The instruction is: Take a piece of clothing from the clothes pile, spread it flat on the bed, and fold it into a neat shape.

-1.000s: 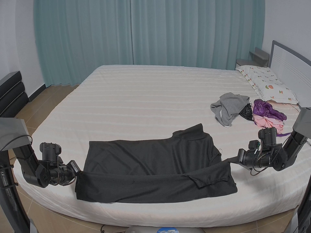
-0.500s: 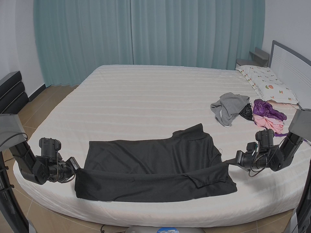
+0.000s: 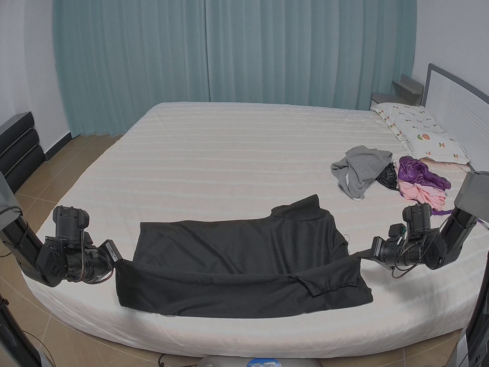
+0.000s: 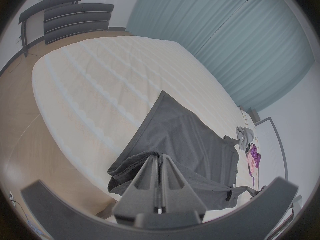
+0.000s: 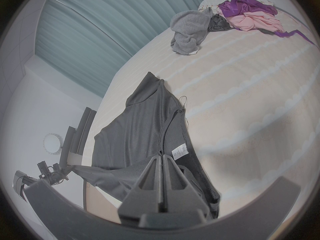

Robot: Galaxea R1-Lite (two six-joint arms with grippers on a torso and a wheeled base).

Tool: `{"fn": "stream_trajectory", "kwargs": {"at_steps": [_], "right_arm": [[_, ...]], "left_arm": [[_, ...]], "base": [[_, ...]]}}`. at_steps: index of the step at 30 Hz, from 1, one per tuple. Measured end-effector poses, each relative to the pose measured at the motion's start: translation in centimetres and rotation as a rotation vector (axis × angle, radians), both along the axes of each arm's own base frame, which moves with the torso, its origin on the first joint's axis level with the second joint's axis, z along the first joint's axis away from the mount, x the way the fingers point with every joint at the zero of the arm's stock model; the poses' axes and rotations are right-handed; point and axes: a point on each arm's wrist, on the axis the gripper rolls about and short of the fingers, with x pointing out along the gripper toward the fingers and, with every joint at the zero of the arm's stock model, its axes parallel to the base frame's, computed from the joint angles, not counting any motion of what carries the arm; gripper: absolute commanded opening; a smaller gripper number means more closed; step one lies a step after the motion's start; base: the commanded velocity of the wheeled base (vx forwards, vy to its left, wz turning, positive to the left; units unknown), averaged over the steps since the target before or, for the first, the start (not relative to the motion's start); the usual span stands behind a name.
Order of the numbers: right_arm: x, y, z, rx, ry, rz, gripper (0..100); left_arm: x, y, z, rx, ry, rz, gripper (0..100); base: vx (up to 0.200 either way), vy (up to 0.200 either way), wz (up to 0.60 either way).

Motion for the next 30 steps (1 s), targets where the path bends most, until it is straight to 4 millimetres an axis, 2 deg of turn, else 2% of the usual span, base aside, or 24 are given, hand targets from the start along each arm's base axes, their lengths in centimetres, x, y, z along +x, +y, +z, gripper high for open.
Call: {"fn": "stream_trajectory", "kwargs": {"at_steps": [6, 19, 25, 26, 28, 29, 30], "right_arm": [[-0.1, 0.1, 0.0, 0.000, 0.002, 0.003, 0], [0.7, 0.5, -0.5, -0.019, -0.004, -0.001, 0], [1.3, 1.1, -1.1, -0.028, 0.001, 0.008, 0], [1.4, 1.2, -1.2, -0.031, 0.002, 0.008, 0], [1.5, 1.4, -1.5, -0.036, 0.003, 0.011, 0], [1.6, 1.6, -1.6, -0.038, 0.006, 0.014, 100], [1.6, 1.7, -1.7, -0.039, 0.007, 0.015, 100]], "left_arm": [[0.2, 0.0, -0.4, 0.004, 0.007, 0.003, 0], [3.2, 0.2, -5.2, 0.040, 0.030, 0.038, 0], [4.1, 0.1, -6.6, 0.036, 0.053, 0.042, 0], [4.2, 0.1, -6.8, 0.036, 0.055, 0.042, 100], [4.4, 0.1, -7.1, 0.036, 0.060, 0.042, 100], [4.4, 0.1, -7.3, 0.036, 0.063, 0.042, 100], [4.5, 0.1, -7.3, 0.036, 0.065, 0.042, 100]], "base": [[0.000, 0.000, 0.00], [0.000, 0.000, 0.00], [0.000, 0.000, 0.00], [0.000, 0.000, 0.00], [0.000, 0.000, 0.00], [0.000, 0.000, 0.00], [0.000, 0.000, 0.00]]}}
